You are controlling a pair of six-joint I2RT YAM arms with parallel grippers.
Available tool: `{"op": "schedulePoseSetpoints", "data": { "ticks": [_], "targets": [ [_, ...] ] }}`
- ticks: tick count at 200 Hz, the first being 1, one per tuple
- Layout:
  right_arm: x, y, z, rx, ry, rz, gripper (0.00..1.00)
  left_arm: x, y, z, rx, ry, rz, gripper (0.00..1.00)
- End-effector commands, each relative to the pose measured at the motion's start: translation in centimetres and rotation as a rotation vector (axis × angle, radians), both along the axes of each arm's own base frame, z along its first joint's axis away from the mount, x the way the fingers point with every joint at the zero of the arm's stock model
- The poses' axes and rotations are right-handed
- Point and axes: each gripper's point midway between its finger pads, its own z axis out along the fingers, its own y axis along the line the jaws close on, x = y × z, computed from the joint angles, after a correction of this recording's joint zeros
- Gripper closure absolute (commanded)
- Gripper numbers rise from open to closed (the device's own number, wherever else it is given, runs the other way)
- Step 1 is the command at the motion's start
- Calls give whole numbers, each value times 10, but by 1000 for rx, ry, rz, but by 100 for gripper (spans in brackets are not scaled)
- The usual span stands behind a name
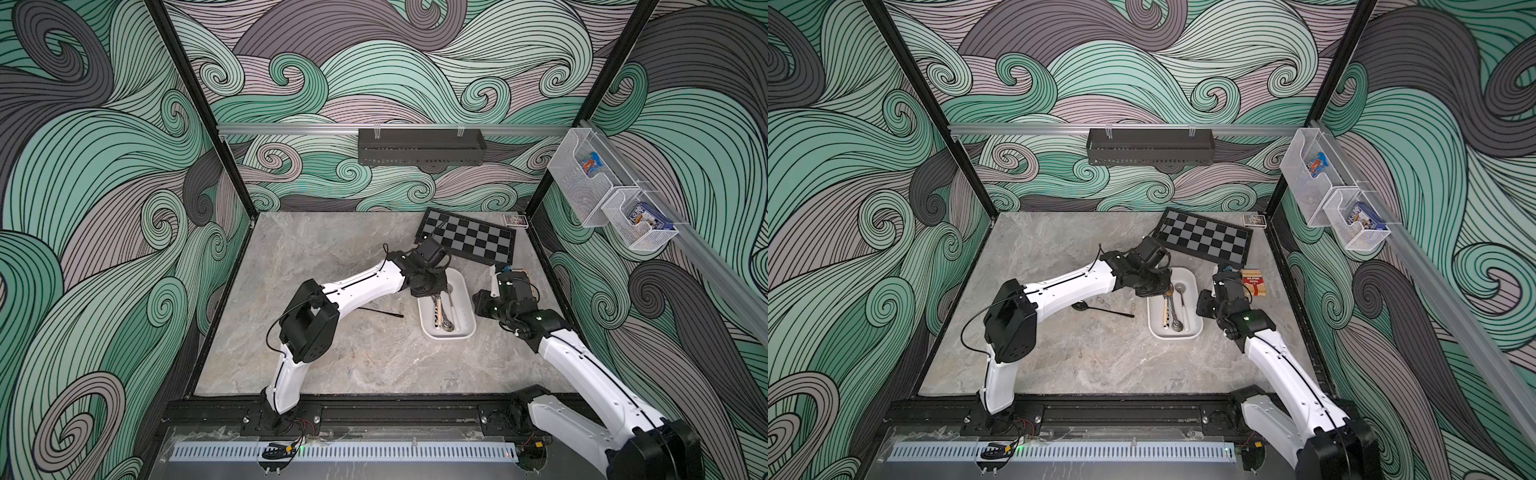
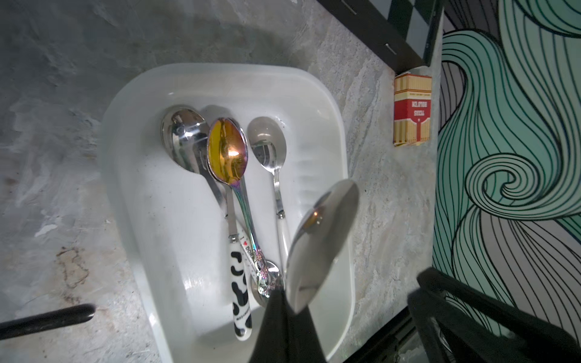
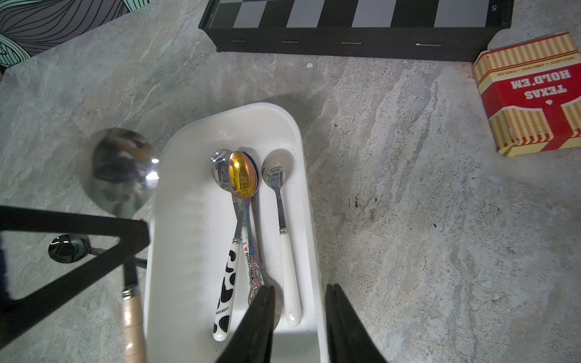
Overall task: Put the spoon into the storage box
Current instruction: Place the spoon in the storage box, then pick up the spoon from the center of the board.
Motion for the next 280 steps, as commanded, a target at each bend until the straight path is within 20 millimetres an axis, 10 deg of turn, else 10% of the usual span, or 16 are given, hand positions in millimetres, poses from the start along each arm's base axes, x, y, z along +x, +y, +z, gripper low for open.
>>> {"op": "schedulePoseSetpoints", "data": {
  "ticks": [1, 81, 105, 154, 213, 251, 280],
  "targets": [
    [-2, -4, -2, 1, -3, -18, 68, 10, -9, -3, 2, -5, 25, 100],
    [-2, 0, -6, 15, 9, -5, 68, 14, -11, -48, 70, 37, 25, 93],
    [-2, 0, -7, 10, 11, -5, 68, 12, -10, -33, 60, 5, -1, 69],
    [0, 2, -3, 15, 0, 13, 63, 4, 20, 37, 76, -138, -8, 59],
    [6, 69, 28, 169, -48, 302, 57, -36, 177, 121, 224, -413, 141, 48],
    [8, 135, 22, 76, 25, 537, 55, -83, 311, 112, 326, -418, 336, 33],
    [12, 177, 3, -85, 102, 675, 47, -120, 367, 114, 379, -456, 395, 25]
  ]
}}
